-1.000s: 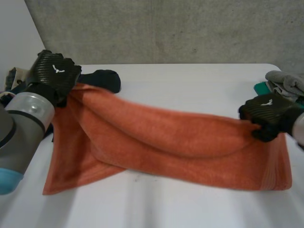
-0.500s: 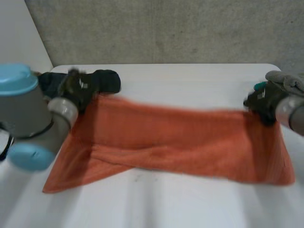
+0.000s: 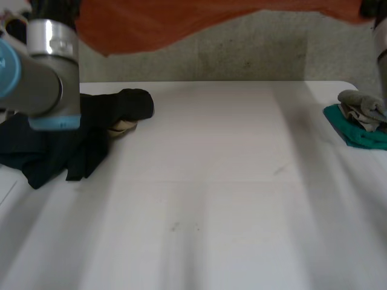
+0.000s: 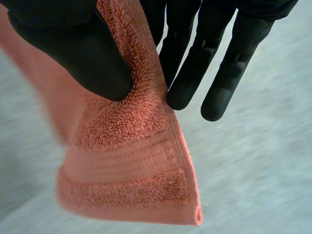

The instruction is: Fold the laundry.

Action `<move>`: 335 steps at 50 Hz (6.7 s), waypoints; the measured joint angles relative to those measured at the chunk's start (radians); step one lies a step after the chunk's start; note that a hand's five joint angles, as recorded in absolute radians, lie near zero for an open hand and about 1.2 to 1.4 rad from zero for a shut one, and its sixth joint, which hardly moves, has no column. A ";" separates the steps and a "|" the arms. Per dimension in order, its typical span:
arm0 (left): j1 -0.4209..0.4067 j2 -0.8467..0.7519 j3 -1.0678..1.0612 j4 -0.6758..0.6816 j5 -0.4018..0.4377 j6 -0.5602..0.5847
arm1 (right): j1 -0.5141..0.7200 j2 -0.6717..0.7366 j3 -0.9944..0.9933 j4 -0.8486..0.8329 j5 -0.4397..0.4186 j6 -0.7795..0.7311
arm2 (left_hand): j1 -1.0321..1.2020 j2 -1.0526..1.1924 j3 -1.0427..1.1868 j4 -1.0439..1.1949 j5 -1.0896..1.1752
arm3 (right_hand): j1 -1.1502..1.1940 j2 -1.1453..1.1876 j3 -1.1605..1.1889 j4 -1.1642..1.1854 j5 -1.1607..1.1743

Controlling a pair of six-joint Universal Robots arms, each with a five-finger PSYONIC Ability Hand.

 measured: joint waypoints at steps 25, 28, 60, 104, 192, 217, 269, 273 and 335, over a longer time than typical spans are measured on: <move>-0.028 -0.035 -0.602 -0.170 0.003 0.036 | 0.008 0.224 0.323 0.428 -0.010 -0.034 | 0.000 0.001 0.000 0.000 0.000 | 0.000 0.000 0.000 0.000 0.000; -0.030 0.048 -0.685 -0.237 0.002 0.070 | -0.002 0.158 0.371 0.526 -0.012 -0.074 | 0.000 0.001 0.000 0.000 0.000 | 0.000 0.000 0.000 0.000 0.000; -0.046 0.075 -0.582 -0.402 -0.054 0.101 | -0.098 0.085 0.446 0.393 -0.041 -0.315 | 0.000 0.001 0.000 0.000 0.011 | 0.000 0.000 0.000 0.000 0.018; -0.166 0.047 -0.468 -0.213 -0.162 0.018 | -0.273 0.029 0.414 0.492 -0.240 0.025 | -0.922 -0.999 -0.987 -1.001 -0.961 | -0.687 -0.746 -0.763 -0.770 -0.724; -0.187 0.158 -0.601 -0.224 -0.147 -0.107 | -0.381 0.046 0.483 0.039 -0.155 -0.190 | -0.922 -0.999 -0.987 -1.001 -0.961 | -0.033 0.001 -0.002 0.000 0.000; -0.220 0.206 -0.609 -0.226 -0.150 -0.109 | 0.496 0.240 0.498 -0.049 -0.346 -0.133 | -0.922 -0.999 -0.987 -1.001 -0.961 | -0.573 -0.632 -0.640 -0.643 -0.612; -0.343 0.176 -0.536 -0.260 -0.189 -0.160 | 0.507 0.170 0.471 0.036 -0.223 -0.006 | -0.922 -0.999 -0.987 -1.001 -0.961 | -0.438 -0.310 -0.289 -0.289 -0.267; -0.337 0.175 -0.531 -0.264 -0.210 -0.185 | 0.534 0.210 0.461 0.030 -0.176 0.026 | -0.922 -0.999 -0.987 -1.001 -0.961 | -0.877 -0.876 -0.865 -0.868 -0.857; -0.458 -0.102 -0.116 -0.734 -0.289 -0.434 | 0.280 0.160 0.275 0.412 -0.096 0.335 | -0.922 -0.999 -0.987 -1.001 -0.963 | -0.898 -0.958 -0.982 -0.989 -0.945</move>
